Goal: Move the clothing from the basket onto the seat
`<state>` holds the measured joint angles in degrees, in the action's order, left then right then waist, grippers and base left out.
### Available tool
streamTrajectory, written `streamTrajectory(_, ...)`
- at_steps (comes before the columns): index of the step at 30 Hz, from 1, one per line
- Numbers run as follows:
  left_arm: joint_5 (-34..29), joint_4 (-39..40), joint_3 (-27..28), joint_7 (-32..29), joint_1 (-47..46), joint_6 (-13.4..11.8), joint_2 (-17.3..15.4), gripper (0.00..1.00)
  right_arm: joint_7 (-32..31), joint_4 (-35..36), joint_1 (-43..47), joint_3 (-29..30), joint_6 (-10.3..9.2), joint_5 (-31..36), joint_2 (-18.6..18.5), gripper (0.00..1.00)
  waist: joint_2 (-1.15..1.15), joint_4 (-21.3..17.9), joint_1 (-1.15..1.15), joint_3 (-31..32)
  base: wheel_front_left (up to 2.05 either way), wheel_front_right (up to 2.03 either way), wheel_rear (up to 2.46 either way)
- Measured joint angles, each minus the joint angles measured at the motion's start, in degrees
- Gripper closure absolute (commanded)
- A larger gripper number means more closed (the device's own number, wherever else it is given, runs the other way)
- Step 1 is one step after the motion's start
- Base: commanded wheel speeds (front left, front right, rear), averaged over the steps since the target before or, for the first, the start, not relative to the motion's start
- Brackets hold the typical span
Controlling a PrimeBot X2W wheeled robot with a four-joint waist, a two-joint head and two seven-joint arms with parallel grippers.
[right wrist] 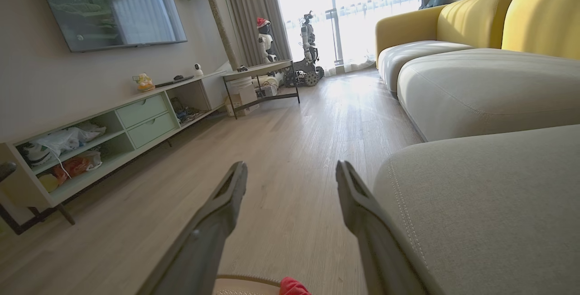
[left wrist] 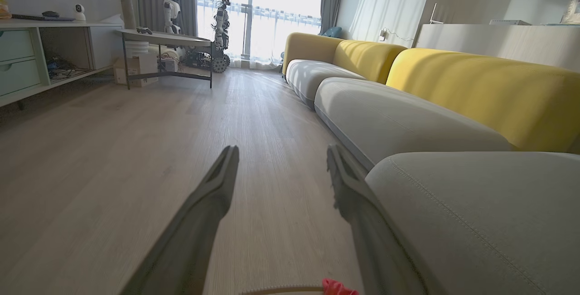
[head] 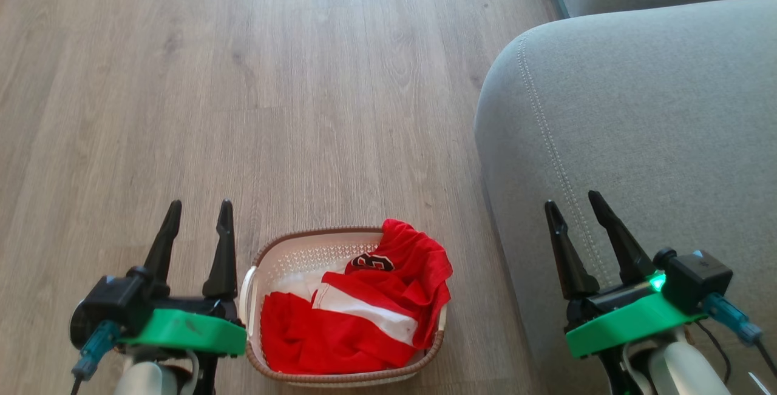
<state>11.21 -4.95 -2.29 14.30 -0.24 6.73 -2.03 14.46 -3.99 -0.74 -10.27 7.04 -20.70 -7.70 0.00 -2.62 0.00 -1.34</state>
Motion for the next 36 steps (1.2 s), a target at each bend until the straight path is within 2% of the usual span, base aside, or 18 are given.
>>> streamTrajectory(18,0.0,-1.3,0.0,0.0,-1.1,0.0,0.0,0.00,0.0,-0.2,-1.7,0.7,0.00,0.1,0.0,0.00,0.00,-0.9,0.00,-2.7,0.00,0.00,0.00)
streamTrajectory(36,0.0,-7.1,-0.8,0.0,-8.1,-0.3,0.0,0.00,0.0,2.7,-6.5,1.9,0.01,0.6,0.3,0.00,0.00,-3.6,0.00,-12.3,0.00,0.00,0.00)
